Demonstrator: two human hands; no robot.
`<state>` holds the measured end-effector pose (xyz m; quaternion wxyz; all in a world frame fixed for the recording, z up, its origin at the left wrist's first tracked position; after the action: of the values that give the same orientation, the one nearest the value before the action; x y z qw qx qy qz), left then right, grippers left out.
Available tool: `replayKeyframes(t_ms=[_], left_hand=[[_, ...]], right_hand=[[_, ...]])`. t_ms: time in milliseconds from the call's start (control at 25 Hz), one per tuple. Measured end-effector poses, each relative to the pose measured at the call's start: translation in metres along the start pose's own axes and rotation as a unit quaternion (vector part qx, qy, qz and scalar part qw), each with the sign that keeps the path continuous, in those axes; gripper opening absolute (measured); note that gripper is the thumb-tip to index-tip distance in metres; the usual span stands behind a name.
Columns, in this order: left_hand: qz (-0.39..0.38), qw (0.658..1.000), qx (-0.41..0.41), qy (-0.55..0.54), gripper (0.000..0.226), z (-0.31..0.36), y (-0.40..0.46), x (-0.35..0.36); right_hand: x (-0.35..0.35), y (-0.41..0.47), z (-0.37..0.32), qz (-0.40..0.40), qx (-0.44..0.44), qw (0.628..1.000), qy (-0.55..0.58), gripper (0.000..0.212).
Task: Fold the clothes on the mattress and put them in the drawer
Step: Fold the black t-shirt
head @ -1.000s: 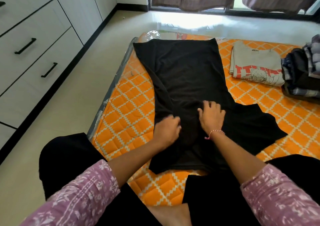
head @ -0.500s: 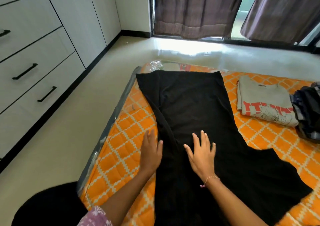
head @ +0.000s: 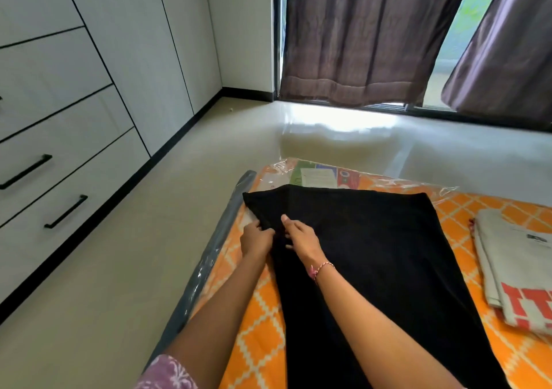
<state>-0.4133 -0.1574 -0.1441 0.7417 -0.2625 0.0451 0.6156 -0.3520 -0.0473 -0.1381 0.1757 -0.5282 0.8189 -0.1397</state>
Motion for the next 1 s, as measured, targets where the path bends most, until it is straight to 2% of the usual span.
replayKeyframes(t_ms=[80,120,160,240,280,320,400,440,480,560,680,760,880,1000], left_hand=[[0.034,0.983,0.152,0.095,0.024,0.031,0.012,0.007],[0.004,0.964,0.227,0.141,0.031,0.046,0.013,0.020],[-0.067,0.939,0.279,0.187,0.039,0.058,0.011,0.042],[-0.213,0.884,0.311,0.278,0.051,0.061,0.004,0.079],[-0.228,0.873,0.318,0.291,0.053,0.059,0.006,0.085],[-0.192,0.890,0.317,0.265,0.054,0.058,0.012,0.081],[-0.042,0.964,0.239,0.114,0.053,0.048,0.027,0.052],[0.006,0.985,0.166,0.046,0.051,0.038,0.036,0.043],[0.020,0.995,0.098,0.005,0.046,0.031,0.044,0.042],[-0.013,0.998,0.005,-0.053,0.034,0.032,0.061,0.054],[-0.102,0.990,-0.073,-0.066,0.036,0.049,0.068,0.078],[-0.104,0.989,-0.079,-0.074,0.026,0.054,0.074,0.087],[-0.048,0.991,-0.006,-0.121,0.014,0.061,0.080,0.087],[-0.079,0.971,-0.035,-0.221,0.037,0.054,0.070,0.091]], right_hand=[[0.001,0.021,-0.012,-0.019,0.006,0.997,0.070,0.036],[-0.001,0.027,-0.016,-0.032,0.017,0.990,0.136,0.031],[-0.008,0.033,-0.016,-0.042,0.038,0.978,0.203,0.026],[-0.025,0.042,-0.006,-0.054,0.088,0.950,0.294,0.023],[-0.036,0.046,0.002,-0.051,0.109,0.941,0.317,0.023],[-0.047,0.050,0.008,-0.039,0.127,0.935,0.330,0.025],[-0.075,0.059,0.015,0.024,0.137,0.927,0.347,0.026],[-0.087,0.063,0.017,0.051,0.130,0.931,0.338,0.028],[-0.095,0.067,0.018,0.059,0.120,0.937,0.322,0.033],[-0.102,0.072,0.015,0.036,0.085,0.946,0.312,0.046],[-0.105,0.074,0.009,0.002,0.045,0.952,0.302,0.052],[-0.110,0.077,0.002,-0.001,0.028,0.953,0.303,0.049],[-0.125,0.081,0.000,0.020,0.010,0.955,0.294,0.051],[-0.136,0.082,0.002,0.070,-0.009,0.976,0.206,0.082]])
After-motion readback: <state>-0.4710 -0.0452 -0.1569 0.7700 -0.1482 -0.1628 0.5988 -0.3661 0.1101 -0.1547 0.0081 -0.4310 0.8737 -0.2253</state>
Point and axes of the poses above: each hand's wrist, its own y-axis towards the middle knuckle, its own x-axis out of the palm, z = x × y, the point moved 7 cm from there along y, towards the middle knuckle, and after that the axes turned 4 degrees about x, right-handed, at the moved point
